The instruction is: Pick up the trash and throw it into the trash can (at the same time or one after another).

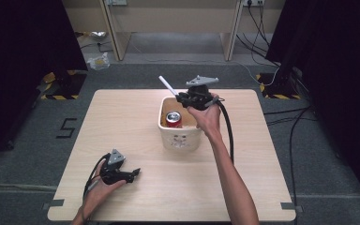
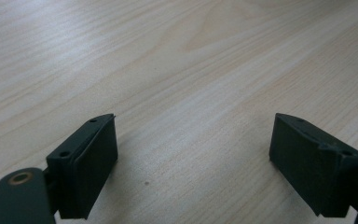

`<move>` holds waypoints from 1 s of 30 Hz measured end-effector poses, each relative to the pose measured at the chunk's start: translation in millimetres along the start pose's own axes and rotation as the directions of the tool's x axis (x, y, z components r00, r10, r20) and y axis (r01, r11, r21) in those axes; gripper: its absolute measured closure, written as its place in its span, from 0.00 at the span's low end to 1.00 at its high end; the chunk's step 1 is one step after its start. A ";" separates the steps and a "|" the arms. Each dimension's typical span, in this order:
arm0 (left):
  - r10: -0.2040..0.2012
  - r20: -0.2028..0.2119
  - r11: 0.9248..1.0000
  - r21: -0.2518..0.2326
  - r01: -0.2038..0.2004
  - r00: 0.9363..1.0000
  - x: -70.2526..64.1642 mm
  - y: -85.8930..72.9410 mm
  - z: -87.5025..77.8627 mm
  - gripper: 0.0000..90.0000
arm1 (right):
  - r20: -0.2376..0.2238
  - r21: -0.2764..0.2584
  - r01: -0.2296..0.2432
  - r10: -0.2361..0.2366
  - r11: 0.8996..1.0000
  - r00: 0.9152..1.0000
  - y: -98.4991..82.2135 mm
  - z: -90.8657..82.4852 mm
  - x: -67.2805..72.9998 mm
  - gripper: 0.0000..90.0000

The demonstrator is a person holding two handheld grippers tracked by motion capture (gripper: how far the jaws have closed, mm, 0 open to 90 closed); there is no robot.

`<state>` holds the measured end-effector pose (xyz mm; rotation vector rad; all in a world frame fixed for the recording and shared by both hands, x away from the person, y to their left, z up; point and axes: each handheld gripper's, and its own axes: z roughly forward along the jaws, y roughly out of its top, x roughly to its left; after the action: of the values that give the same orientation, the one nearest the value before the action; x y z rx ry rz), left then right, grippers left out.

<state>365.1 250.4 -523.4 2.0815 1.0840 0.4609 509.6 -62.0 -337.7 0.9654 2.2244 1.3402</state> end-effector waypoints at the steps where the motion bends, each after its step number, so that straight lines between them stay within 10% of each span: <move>1: 0.000 -0.001 1.000 0.002 0.000 1.000 0.0 0.1 -0.1 0.16 | 0.002 0.002 0.004 -0.004 1.000 1.000 0.8 2.6 -0.2 0.88; 30: -0.003 0.002 1.000 0.003 0.003 1.000 -0.1 0.1 -0.2 0.16 | -0.014 0.024 -0.040 0.040 0.999 0.999 -7.2 28.2 -11.3 0.88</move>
<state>365.0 250.3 -523.2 2.0825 1.0864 0.4559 532.3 -54.7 -358.0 1.0169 2.2477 1.3457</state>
